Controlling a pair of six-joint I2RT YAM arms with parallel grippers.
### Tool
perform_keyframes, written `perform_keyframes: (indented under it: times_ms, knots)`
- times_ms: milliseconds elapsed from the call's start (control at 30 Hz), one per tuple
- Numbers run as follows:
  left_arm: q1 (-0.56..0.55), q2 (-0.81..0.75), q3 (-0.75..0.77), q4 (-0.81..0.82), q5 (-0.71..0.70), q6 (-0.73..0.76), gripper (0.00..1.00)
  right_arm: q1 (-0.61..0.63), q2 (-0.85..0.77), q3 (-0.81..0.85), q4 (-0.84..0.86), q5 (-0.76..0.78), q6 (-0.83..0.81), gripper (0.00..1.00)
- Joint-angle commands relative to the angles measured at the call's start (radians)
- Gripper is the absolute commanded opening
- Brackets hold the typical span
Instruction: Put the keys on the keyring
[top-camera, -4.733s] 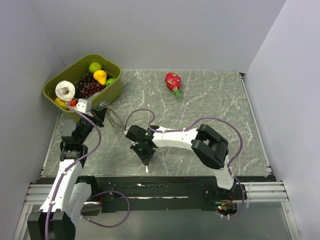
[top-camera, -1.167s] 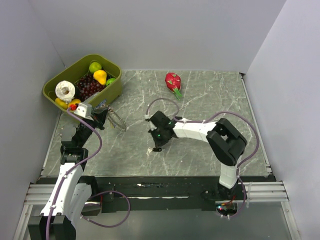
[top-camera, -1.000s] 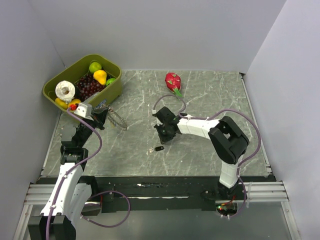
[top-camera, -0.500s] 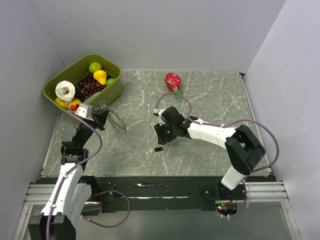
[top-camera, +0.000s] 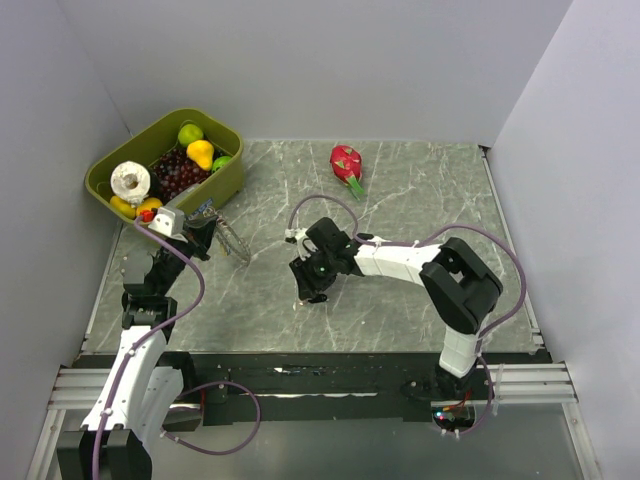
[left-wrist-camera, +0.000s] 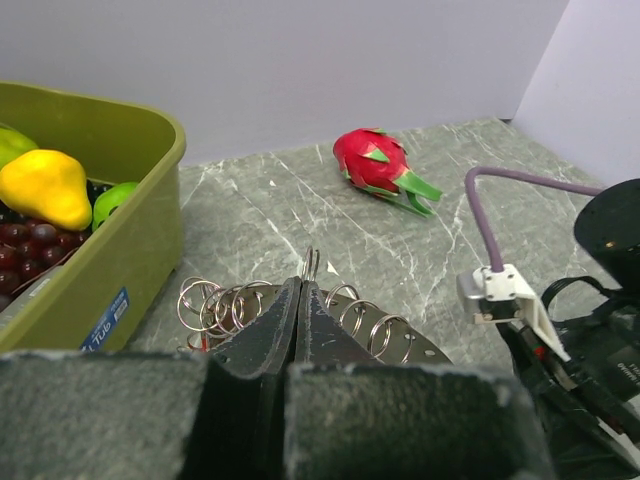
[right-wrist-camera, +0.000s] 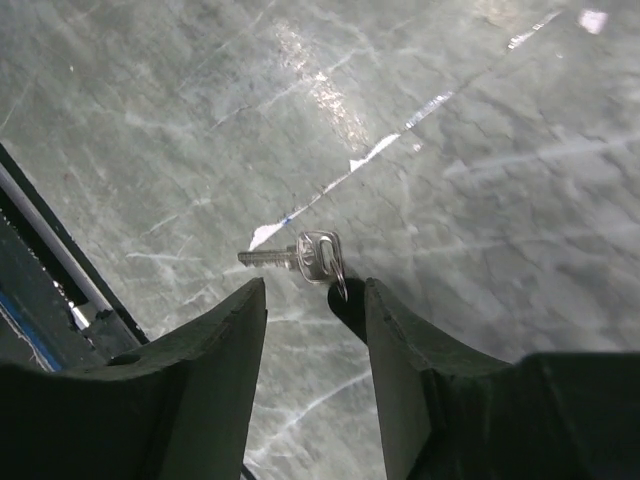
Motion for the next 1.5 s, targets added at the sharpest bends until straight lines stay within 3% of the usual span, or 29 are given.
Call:
perform_keyframes:
  times_ms: [0,533,967,1200,1467]
  knots:
    - [0.000,-0.007,0.004,0.096,0.018,-0.026,0.01,0.005,0.020,0.050,0.016,-0.016,-0.020,0.50]
    - [0.000,0.011,0.010,0.102,0.024,-0.022,0.01,0.005,0.010,0.000,0.038,-0.045,-0.007,0.34]
    - [0.000,0.013,0.008,0.110,0.029,-0.028,0.01,0.005,-0.025,-0.034,0.039,0.032,-0.004,0.29]
    - [0.000,0.013,-0.002,0.136,0.035,-0.042,0.01,0.007,-0.034,-0.032,0.027,0.056,-0.008,0.07]
    - [0.000,0.028,0.021,0.095,0.125,-0.002,0.01,0.007,-0.115,-0.046,-0.010,0.138,-0.008,0.00]
